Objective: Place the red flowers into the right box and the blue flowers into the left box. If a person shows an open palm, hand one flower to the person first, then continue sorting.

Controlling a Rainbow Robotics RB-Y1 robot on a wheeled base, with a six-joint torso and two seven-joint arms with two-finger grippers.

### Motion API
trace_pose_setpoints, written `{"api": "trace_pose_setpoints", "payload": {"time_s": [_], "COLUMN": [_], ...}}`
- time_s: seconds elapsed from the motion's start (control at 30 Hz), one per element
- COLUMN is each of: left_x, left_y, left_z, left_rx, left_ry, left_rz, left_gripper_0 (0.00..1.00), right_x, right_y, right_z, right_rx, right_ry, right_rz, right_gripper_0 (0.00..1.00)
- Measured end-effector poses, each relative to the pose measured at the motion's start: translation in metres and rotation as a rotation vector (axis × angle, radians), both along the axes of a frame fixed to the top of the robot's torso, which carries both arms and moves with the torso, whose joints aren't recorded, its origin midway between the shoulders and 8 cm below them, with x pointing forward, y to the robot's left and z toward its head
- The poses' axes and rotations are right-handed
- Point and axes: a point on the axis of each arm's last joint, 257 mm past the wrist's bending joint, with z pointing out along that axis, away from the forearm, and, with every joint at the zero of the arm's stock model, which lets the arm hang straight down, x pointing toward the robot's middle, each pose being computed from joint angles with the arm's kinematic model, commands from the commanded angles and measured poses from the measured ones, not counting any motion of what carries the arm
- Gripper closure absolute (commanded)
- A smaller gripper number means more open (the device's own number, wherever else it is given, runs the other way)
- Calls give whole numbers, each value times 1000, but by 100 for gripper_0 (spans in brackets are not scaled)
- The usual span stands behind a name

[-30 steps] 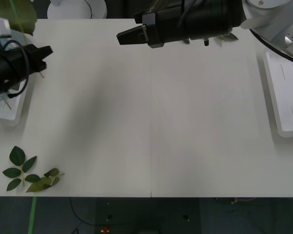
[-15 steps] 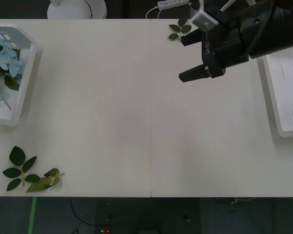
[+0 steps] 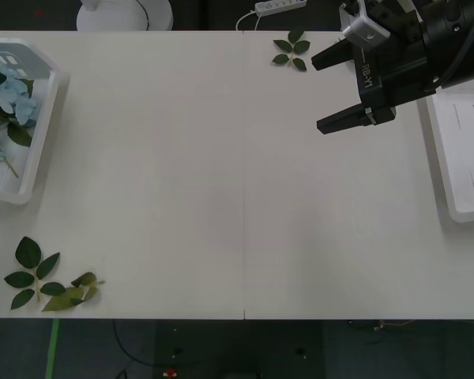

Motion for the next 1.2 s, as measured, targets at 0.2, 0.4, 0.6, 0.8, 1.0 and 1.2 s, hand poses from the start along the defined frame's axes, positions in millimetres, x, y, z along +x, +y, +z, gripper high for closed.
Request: {"api": "trace_pose_setpoints", "payload": {"time_s": [0.2,0.4,0.6,0.8,1.0,1.2], "left_x": [-46,-49,-50,-38,-33,-38], "left_y": [20,41,55,48,53,68], "left_z": [-49,-64,-93,-106,-110,-114], "left_rx": [20,84,195,230,272,239], "left_ry": [128,145,206,251,246,233], "left_rz": [40,89,93,61,65,130], "left_gripper_0": [100,100,100,77,38,28], "right_x": [4,7,8,9,11,11], "right_y": [-3,-5,-6,-7,-8,-9], "right_z": [0,0,0,0,-2,-2], "right_rx": [4,5,6,5,-5,-5], "right_ry": [1,2,3,3,-5,-5], "right_rz": [-14,-22,-26,-28,-33,-34], "right_gripper_0": [0,0,0,0,0,0]}}
